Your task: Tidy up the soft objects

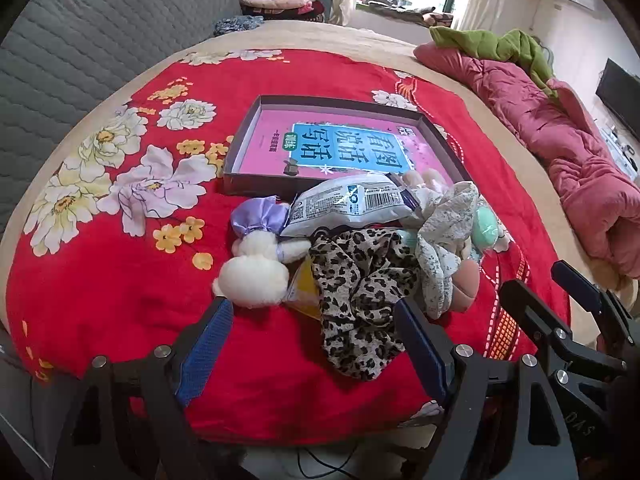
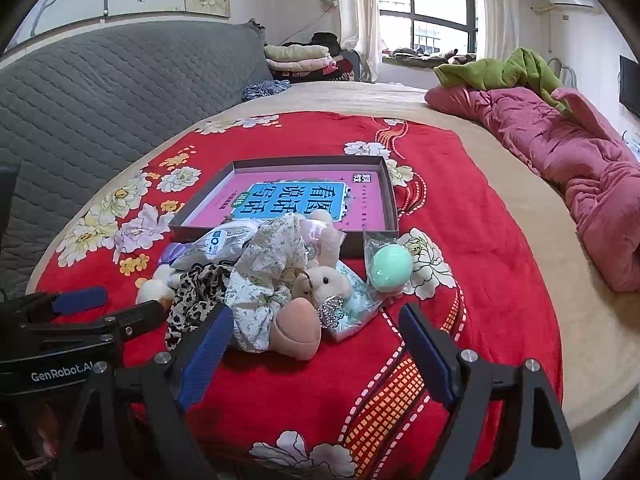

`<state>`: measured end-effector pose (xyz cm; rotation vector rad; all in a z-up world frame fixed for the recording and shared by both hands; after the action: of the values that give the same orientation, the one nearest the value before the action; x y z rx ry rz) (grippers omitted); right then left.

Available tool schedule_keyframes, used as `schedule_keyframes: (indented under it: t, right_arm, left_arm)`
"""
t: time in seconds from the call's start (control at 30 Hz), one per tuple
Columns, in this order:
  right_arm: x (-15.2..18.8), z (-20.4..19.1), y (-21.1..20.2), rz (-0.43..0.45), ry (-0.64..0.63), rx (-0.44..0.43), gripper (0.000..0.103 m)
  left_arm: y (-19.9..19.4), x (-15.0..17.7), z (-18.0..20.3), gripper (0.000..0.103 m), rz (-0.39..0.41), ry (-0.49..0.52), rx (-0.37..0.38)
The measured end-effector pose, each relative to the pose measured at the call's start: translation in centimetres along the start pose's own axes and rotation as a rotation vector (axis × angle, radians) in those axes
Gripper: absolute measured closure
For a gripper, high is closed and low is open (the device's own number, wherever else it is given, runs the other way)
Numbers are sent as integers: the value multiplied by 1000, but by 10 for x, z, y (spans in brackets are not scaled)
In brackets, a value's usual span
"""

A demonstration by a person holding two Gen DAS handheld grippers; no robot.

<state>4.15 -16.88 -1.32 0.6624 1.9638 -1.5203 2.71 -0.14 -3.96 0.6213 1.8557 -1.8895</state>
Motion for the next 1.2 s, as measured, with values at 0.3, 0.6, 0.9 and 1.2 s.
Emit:
schedule_keyframes:
  t: [0.3, 0.6, 0.9, 1.2]
  right_arm:
    - [-1, 3, 0, 3, 10, 6, 19]
    - [-1, 3, -1, 6, 11, 7, 19]
    - [-2, 3, -1, 6, 11, 7, 19]
    - [-3, 5, -1, 12, 22, 7, 19]
  left_arm:
    - [0, 0, 0, 20, 3, -1, 5]
    - [0, 0, 1, 19, 5, 1, 12]
    - [1, 1, 4, 19, 0, 10, 19]
    - [1, 2, 5, 20, -2, 16, 16]
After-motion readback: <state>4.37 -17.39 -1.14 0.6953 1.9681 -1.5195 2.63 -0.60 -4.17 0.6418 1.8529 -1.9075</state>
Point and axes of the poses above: each gripper's, at about its wrist camera, not at the fingertips, and y roughly the way its jaws point, z to its right, x to its underside, the point moved 4 cm from there along y, roughly the way its jaws point, and after that the axes turned 12 degrees about y, right-handed, at the moved point
